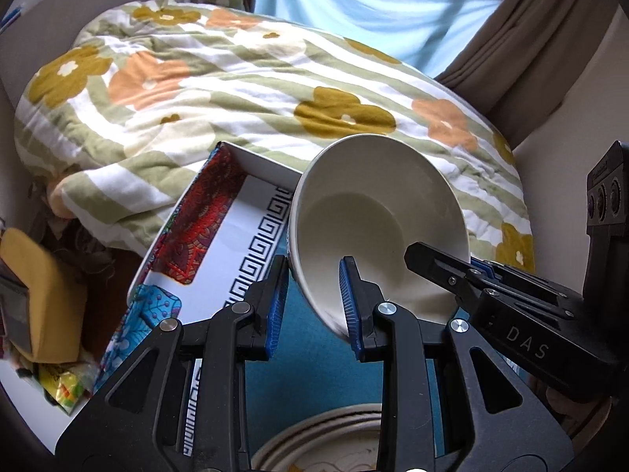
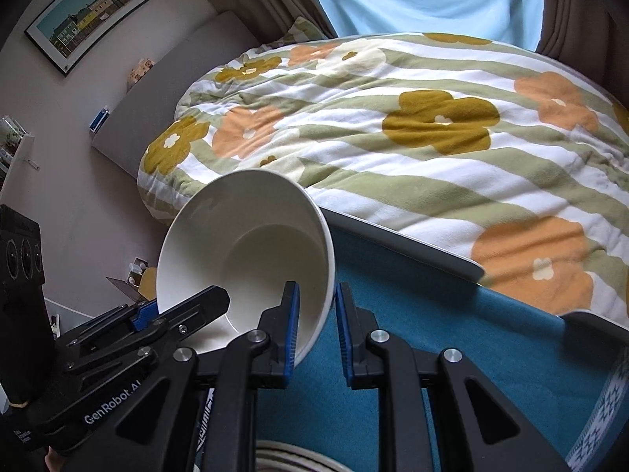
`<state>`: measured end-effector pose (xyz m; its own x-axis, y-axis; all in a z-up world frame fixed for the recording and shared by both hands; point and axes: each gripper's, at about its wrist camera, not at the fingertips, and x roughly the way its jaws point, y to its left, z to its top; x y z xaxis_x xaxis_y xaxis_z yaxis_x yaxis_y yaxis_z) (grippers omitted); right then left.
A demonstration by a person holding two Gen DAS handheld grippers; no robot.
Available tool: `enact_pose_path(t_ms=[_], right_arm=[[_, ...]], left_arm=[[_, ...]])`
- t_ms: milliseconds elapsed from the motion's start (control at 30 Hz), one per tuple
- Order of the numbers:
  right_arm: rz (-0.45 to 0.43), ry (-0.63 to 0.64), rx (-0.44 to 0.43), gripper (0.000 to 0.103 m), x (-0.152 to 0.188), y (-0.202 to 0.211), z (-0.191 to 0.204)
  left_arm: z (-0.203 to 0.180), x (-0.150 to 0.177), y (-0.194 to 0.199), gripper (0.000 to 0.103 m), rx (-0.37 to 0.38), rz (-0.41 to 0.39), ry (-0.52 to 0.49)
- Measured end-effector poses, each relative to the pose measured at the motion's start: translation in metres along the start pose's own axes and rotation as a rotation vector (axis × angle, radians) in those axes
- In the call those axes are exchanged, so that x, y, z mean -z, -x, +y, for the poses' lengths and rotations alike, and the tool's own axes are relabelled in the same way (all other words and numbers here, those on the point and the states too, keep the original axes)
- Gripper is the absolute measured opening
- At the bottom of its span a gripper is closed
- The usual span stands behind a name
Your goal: Organize plates and bowls
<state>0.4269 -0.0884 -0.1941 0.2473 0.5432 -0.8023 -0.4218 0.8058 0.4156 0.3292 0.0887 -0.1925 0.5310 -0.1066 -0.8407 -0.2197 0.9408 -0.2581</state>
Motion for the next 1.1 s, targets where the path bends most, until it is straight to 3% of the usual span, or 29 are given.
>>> enact_pose_path(t_ms=[367, 633, 900, 1100], right_arm=[[-0.123, -0.053, 0.086, 0.017, 0.075, 0.129, -0.032], [-0.167, -0.141, 0.194, 0.017, 0.15, 0.205, -0.067], [-0.15, -0.279, 0.305, 0.017, 0.215, 0.228, -0.099], [-0.114, -0.388, 0.318, 0.017, 0.252, 0.222, -0.119]], left_arm=[[-0.11, 0.064, 0.073, 0.024, 0.083, -0.047, -0.13], [-0.187, 0.132, 0.093, 0.024, 0.188, 0.011, -0.244], [-0.247, 0.193, 0.08, 0.024, 0.272, 0.132, -0.383], [-0.26, 0.222, 0.061, 0.024, 0.267, 0.224, -0.457]])
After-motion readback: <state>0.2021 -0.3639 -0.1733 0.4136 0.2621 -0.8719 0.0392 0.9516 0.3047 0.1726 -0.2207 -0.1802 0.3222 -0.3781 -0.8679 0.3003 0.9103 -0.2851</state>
